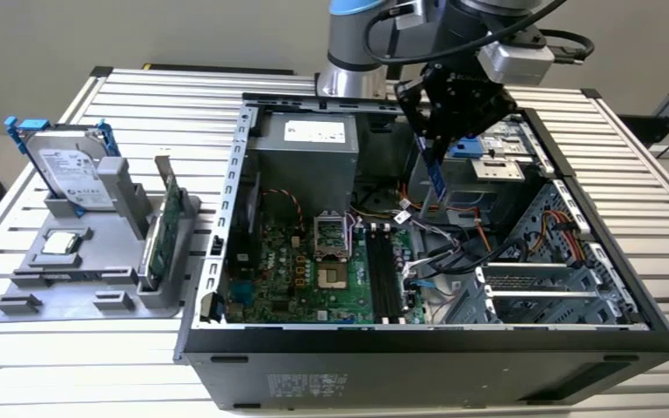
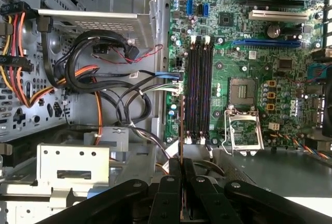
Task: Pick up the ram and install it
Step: 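Insert the ram into the slot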
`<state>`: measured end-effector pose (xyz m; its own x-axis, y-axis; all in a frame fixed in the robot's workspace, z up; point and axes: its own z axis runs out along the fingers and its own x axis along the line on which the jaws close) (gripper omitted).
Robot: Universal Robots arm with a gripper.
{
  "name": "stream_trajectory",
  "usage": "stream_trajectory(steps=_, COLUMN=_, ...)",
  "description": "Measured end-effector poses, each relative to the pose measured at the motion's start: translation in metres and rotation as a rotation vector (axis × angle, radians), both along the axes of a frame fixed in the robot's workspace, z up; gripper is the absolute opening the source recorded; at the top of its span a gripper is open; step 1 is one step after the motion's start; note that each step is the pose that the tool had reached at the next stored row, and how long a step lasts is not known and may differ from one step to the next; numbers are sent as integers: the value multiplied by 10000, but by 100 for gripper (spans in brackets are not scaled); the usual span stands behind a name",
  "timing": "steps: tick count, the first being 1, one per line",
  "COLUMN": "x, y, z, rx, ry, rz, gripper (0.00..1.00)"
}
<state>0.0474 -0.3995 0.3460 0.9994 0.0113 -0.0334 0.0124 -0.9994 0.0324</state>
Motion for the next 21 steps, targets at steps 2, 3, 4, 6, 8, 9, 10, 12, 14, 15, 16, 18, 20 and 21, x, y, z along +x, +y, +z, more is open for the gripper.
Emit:
stream_trajectory(steps=2, x=0, y=1, z=-14, rx=0, ry=0, rz=-13, gripper=0)
stream_trajectory(steps=3, x=0, y=1, z=-20, rx=1, ry=0, rz=-32, gripper=0)
stream_trajectory(steps=4, x=0, y=1, z=-28, rx=0, ry=0, rz=-51, gripper=0)
stream_trajectory(steps=6, x=0, y=1, z=-44, rx=0, ry=0, rz=-58, gripper=0)
stream_trajectory(steps=8, x=0, y=-1, z=-59, rx=-1, ry=0, rz=-59, gripper=0)
stream_trajectory(steps=9, x=0, y=-5, z=-64, rx=-1, ry=0, rz=-58, gripper=0)
stream_trajectory(steps=10, x=0, y=-8, z=-70, rx=0, ry=0, rz=-58, gripper=0)
stream_trajectory(steps=12, x=-8, y=-9, z=-86, rx=0, ry=0, rz=-58, gripper=0)
stream_trajectory(steps=14, x=-28, y=-9, z=-103, rx=0, ry=-1, rz=-57, gripper=0)
stream_trajectory(steps=15, x=-39, y=-9, z=-112, rx=1, ry=-1, rz=-59, gripper=0)
stream_trajectory(steps=16, x=-47, y=-9, z=-121, rx=1, ry=-2, rz=-59, gripper=0)
stream_trajectory(steps=18, x=-62, y=-9, z=-140, rx=0, ry=-6, rz=-58, gripper=0)
stream_trajectory(steps=20, x=-70, y=-10, z=-158, rx=-1, ry=-8, rz=-59, gripper=0)
stream_trajectory(steps=21, x=-71, y=-9, z=-166, rx=-1, ry=-9, rz=-58, gripper=0)
